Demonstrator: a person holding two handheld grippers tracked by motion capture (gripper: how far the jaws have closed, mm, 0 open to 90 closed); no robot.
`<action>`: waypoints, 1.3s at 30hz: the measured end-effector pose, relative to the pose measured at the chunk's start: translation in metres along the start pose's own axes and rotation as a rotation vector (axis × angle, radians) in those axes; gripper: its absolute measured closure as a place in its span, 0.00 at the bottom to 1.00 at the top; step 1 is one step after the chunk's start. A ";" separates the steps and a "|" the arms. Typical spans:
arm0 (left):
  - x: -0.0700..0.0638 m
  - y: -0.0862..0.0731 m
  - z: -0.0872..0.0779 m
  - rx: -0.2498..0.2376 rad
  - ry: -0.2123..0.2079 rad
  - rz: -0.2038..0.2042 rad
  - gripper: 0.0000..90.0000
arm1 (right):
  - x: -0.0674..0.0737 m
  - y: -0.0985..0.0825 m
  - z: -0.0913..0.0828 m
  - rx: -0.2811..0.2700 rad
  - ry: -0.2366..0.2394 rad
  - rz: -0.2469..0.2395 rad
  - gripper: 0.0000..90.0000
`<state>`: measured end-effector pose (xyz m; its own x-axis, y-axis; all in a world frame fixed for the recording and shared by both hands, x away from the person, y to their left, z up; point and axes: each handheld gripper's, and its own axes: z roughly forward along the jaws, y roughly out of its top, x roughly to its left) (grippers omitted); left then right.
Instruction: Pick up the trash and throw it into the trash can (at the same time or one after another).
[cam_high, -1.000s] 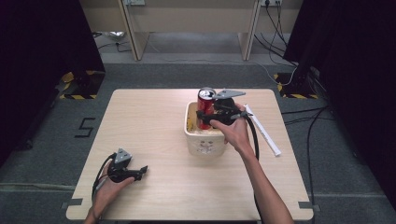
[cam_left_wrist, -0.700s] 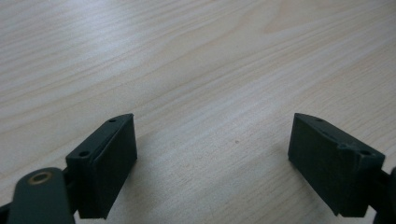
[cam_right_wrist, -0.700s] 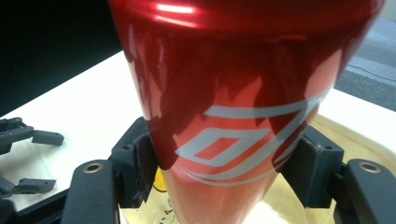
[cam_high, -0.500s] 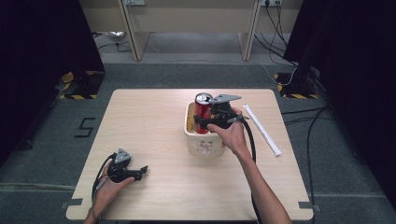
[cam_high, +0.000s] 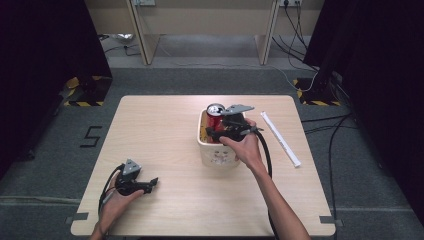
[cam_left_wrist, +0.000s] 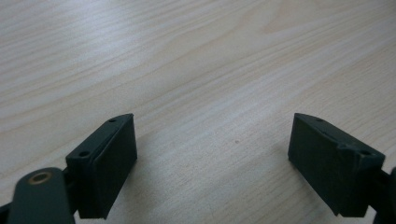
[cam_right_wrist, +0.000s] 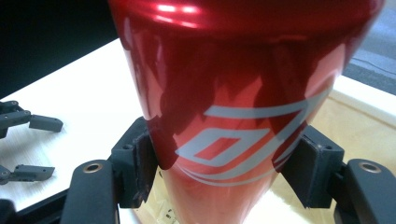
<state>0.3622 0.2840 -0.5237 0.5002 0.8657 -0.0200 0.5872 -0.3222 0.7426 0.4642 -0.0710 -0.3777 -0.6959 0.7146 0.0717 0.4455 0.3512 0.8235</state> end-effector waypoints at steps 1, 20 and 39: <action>0.000 0.000 0.000 0.000 0.000 0.000 0.16 | 0.000 -0.001 0.001 0.002 0.002 0.001 0.38; 0.000 0.000 0.000 0.000 0.000 0.000 0.16 | 0.002 -0.008 0.009 0.028 0.034 0.004 0.36; 0.000 0.000 0.000 0.000 0.000 0.000 0.16 | -0.019 0.000 -0.041 -0.098 -0.002 0.033 0.17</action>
<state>0.3622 0.2840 -0.5237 0.5000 0.8658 -0.0202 0.5872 -0.3218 0.7427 0.4546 -0.1092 -0.3563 -0.6804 0.7261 0.0987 0.4111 0.2667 0.8717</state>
